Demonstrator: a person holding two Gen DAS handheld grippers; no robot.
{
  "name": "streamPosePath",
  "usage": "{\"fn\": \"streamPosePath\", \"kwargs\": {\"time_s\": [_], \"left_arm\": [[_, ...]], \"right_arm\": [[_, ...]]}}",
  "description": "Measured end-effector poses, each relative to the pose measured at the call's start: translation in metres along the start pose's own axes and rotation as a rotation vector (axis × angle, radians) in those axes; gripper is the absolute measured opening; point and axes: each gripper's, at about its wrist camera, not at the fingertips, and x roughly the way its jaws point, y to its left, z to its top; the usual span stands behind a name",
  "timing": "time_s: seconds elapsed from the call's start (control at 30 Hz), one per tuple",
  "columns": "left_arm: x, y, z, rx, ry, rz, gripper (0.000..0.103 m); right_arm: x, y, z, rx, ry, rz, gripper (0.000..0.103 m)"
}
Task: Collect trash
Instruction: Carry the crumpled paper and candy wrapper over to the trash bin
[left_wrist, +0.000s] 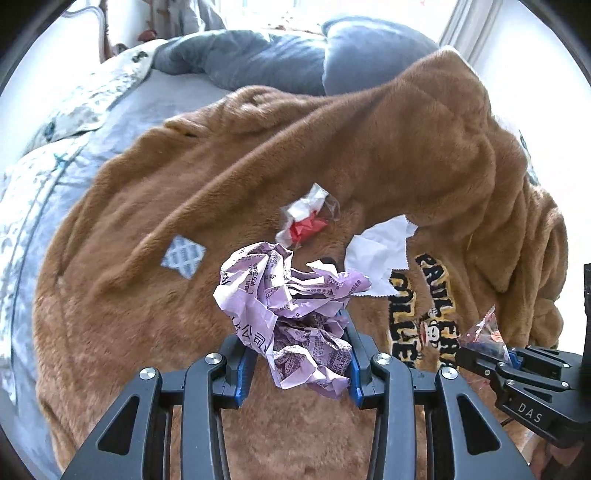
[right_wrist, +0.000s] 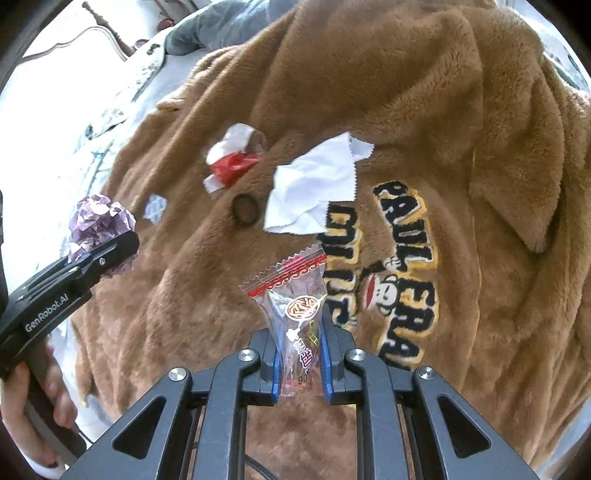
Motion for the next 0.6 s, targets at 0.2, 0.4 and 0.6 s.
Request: {"fn": "streamPosePath", "kwargs": {"time_s": [0.2,0.4,0.6], "left_arm": [[-0.045,0.024,-0.029,-0.070,-0.058,0.039,0.042],[-0.089,0.061,-0.075,-0.183,-0.106,0.103,0.042],[-0.137,0.106,-0.136,-0.357,-0.146,0.198,0.042]], "right_arm": [[-0.017,0.035,-0.013,-0.081,-0.029,0.039,0.016],[-0.031,0.090,-0.032,-0.216,-0.038,0.098,0.016],[-0.036,0.158,-0.063,-0.395,-0.015,0.166,0.016]]}}
